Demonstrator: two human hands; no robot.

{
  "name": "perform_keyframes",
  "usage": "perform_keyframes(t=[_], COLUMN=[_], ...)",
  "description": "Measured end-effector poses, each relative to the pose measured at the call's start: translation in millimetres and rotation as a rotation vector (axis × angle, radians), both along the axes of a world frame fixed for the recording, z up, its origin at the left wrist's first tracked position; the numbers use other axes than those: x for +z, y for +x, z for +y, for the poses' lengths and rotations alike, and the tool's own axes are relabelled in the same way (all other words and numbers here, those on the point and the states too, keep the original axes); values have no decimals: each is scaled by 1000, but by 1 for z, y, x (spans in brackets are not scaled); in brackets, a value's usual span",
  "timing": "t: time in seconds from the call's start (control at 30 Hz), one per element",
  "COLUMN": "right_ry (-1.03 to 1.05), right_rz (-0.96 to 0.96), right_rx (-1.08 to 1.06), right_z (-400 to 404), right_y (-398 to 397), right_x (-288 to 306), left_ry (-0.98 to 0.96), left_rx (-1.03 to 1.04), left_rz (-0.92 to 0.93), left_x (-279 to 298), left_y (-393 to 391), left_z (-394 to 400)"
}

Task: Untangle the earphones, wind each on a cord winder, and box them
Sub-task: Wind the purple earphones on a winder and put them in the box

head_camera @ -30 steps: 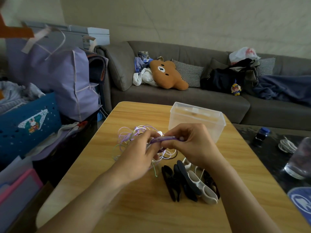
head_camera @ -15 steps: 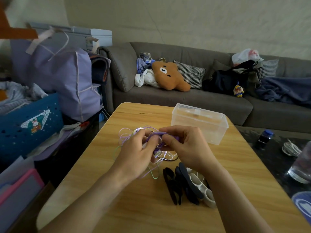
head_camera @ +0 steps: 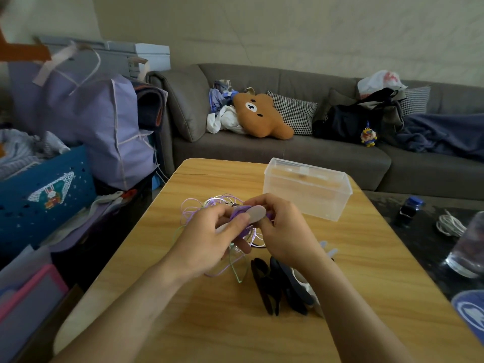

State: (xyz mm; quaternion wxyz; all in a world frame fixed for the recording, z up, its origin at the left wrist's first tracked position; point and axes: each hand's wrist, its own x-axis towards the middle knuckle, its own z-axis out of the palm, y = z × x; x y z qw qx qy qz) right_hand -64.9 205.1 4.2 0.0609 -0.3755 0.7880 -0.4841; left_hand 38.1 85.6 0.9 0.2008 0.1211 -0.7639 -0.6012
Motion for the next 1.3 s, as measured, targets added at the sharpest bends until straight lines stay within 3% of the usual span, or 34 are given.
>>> perform_keyframes(t=[0.2,0.37,0.47,0.6,0.77,1.03,1.13,1.3], right_ry=[-179,-293,-382,-363,-290,-413,-405,-524], right_rz=[-127,-243,-446,-347,-206,-269,-237,-490], right_rx=[-56,2,137,79,45,21,0,16], right_z=[-3,-6,-6,-6,-6,-13,-11,-9], right_y=[2,7,6,11,15,28,25,23], right_x=[4,0,0,3,8,6,7,18], left_ry=[143,-63,-11,204,267,508,420,190], left_rx=[204,404,447,483,590,685,644,603], left_rz=[55,141,144,144,177,307,348,428], left_x=[-3,-6,-8,0,5,17,15,16], left_y=[-7,-9,-11,-11,-15,-46,-47,-39], left_z=[6,4,-1,2,13,22,27,30])
